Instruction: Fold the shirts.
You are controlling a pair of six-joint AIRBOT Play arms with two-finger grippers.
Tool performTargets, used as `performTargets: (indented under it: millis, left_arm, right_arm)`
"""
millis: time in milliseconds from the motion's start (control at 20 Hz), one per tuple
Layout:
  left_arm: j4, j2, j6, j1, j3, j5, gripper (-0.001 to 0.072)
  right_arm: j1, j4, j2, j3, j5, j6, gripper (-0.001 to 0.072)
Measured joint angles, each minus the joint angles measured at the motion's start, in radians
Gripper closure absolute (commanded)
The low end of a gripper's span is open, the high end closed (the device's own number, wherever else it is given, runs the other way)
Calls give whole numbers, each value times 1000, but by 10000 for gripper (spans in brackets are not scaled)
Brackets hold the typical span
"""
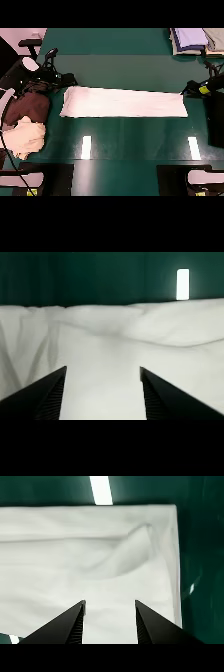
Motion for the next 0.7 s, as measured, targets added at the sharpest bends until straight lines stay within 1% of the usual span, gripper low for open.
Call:
performTargets:
  millis: [100, 150, 200, 250, 300, 500, 550, 650, 700]
  left_arm:
    - [-8, -6, 0, 0, 23, -4, 160]
    - [-13, -8, 0, 0, 35, -14, 230]
    - [-23, -9, 0, 0, 44, -27, 441]
    - [-33, -10, 1, 0, 51, -39, 651]
    - [-47, -11, 3, -1, 56, -48, 686]
    - [-82, -13, 11, -54, 65, -36, 687]
    - [-85, -15, 11, -76, 66, -25, 687]
    - [-92, -22, -3, -127, 68, 6, 687]
    - [-96, -29, -16, -155, 68, 23, 687]
  right_arm:
    - [-34, 51, -23, 19, 13, -51, 322]
    - [-59, 68, -29, 24, 30, -76, 261]
    - [-86, 79, -34, 23, 47, -96, 137]
    - [-119, 90, -37, 15, 60, -114, 126]
    - [-150, 98, -41, 0, 72, -126, 127]
    - [-260, 133, -78, -98, 94, -165, 153]
    - [-276, 159, -92, -125, 97, -180, 184]
    - [-285, 219, -117, -168, 98, -215, 198]
    - [-282, 249, -129, -179, 97, -227, 247]
